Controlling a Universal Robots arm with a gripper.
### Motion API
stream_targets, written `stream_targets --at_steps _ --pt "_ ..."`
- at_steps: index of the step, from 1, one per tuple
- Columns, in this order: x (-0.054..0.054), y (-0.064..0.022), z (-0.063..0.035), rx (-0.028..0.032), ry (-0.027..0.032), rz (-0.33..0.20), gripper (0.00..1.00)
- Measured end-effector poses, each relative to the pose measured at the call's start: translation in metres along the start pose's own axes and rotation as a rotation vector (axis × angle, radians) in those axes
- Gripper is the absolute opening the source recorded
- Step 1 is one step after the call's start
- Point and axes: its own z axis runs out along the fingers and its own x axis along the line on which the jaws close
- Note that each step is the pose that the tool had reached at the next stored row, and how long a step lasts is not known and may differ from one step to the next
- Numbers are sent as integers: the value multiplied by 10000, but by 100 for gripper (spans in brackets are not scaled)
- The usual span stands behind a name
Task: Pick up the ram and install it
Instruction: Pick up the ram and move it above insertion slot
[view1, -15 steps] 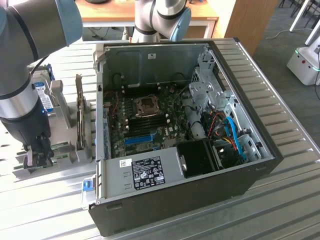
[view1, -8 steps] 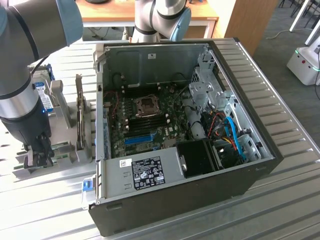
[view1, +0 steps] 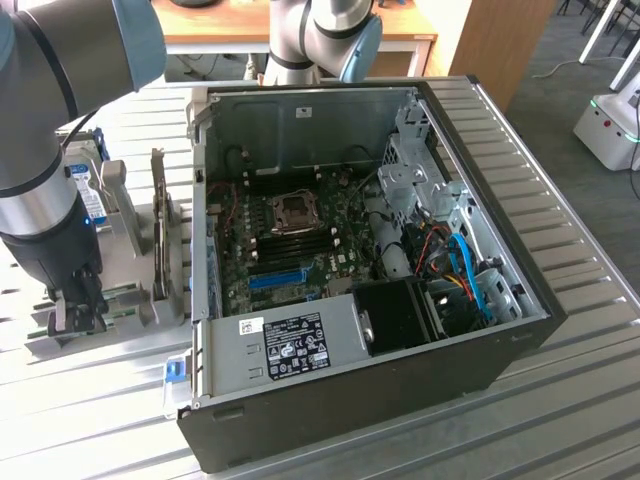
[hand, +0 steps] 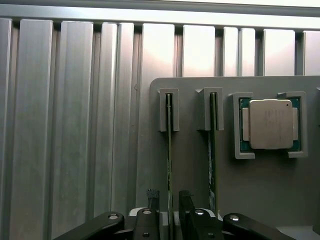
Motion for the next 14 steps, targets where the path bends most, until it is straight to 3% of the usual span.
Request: stream_targets --at_steps 14 --pt "-4 -8 0 -2 1 0 30"
